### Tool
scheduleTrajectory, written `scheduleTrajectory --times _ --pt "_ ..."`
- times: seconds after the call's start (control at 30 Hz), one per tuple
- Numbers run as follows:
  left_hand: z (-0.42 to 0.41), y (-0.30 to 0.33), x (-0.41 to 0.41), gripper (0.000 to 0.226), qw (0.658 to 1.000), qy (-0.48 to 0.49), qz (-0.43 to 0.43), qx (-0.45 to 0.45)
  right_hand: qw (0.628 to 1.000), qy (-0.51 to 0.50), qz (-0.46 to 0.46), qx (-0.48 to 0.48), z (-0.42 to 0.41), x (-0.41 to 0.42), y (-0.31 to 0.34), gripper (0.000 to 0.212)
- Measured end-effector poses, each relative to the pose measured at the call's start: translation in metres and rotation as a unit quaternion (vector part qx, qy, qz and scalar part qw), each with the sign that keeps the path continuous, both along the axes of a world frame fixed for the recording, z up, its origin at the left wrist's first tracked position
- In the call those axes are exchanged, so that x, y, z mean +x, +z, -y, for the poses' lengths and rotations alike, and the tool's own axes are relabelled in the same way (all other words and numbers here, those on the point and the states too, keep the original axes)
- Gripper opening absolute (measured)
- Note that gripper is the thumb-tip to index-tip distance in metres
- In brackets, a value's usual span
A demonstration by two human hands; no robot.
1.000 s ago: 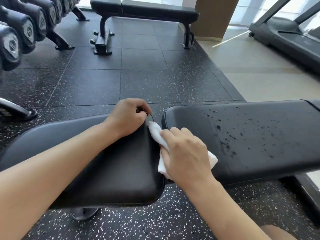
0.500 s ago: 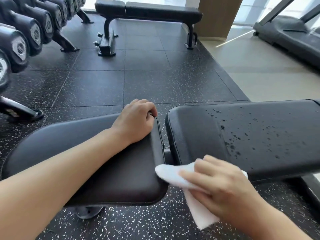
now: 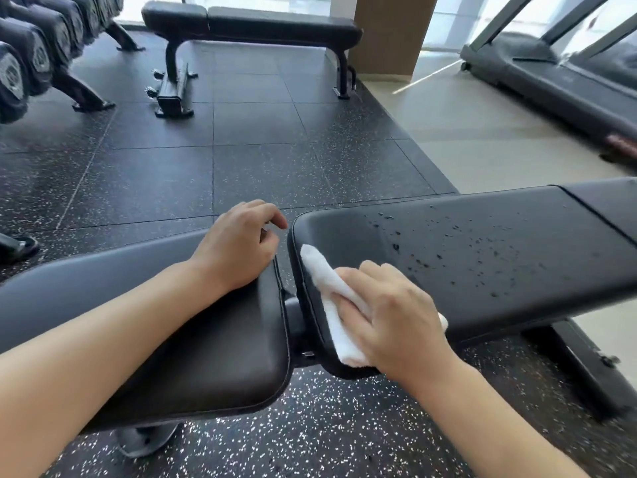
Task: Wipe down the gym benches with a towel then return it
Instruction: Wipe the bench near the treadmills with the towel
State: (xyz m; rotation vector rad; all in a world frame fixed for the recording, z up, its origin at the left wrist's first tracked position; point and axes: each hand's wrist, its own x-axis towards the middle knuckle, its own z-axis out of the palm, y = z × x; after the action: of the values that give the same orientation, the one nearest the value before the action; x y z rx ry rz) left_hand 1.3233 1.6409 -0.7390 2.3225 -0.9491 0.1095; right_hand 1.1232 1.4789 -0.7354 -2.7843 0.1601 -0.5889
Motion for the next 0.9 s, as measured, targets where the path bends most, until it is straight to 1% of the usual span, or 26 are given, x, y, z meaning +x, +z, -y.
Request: scheduleTrajectory --times 0.13,0.23,0.3,0.37,0.47,0.53,0.6,0.67,0.73,0.8,0.9 --pt "0.017 -0.002 -0.013 0.024 0.998 -0.064 -0.007 -0.013 0.999 0.044 -0.003 0.019 0.005 -0.042 -0.003 0.021" --pt "0.029 -0.004 -0.015 0.027 0.995 -0.094 0.003 0.016 1.0 0.021 0.0 0.006 0.011 -0.029 0.0 0.015" --pt "0.031 -0.004 -0.011 0.031 0.995 -0.087 0.002 0.041 1.0 0.0 -0.01 0.0 0.017 -0.002 0.002 0.015" --pt "0.035 -0.003 -0.008 0.032 0.997 -0.062 -0.023 0.047 1.0 -0.015 -0.02 0.005 0.027 0.027 0.004 0.017" --pt "0.038 -0.004 -0.01 0.034 0.997 -0.039 -0.033 0.062 1.0 -0.023 -0.012 0.001 0.033 0.053 0.005 0.018" --pt "0.037 -0.006 -0.013 0.038 0.996 -0.036 -0.029 0.077 1.0 -0.007 -0.007 0.001 0.032 0.047 0.003 0.021" --pt "0.037 -0.008 -0.014 0.044 0.995 -0.029 -0.016 0.094 1.0 0.018 -0.003 0.001 0.034 0.023 0.001 0.022" --pt "0.037 -0.007 -0.015 0.049 0.994 -0.03 -0.004 0.1 1.0 0.018 0.004 -0.005 0.05 -0.003 -0.001 0.015" --pt "0.036 -0.003 -0.016 0.056 0.994 -0.05 -0.009 0.097 1.0 -0.018 0.012 -0.008 0.076 -0.021 0.0 0.008" --pt "0.037 -0.001 -0.015 0.064 0.993 -0.065 -0.013 0.102 0.998 -0.07 0.001 0.003 0.1 -0.027 0.003 0.01" --pt "0.04 -0.002 -0.014 0.062 0.991 -0.054 -0.011 0.122 0.993 -0.116 0.003 0.003 0.101 -0.021 0.003 0.012"
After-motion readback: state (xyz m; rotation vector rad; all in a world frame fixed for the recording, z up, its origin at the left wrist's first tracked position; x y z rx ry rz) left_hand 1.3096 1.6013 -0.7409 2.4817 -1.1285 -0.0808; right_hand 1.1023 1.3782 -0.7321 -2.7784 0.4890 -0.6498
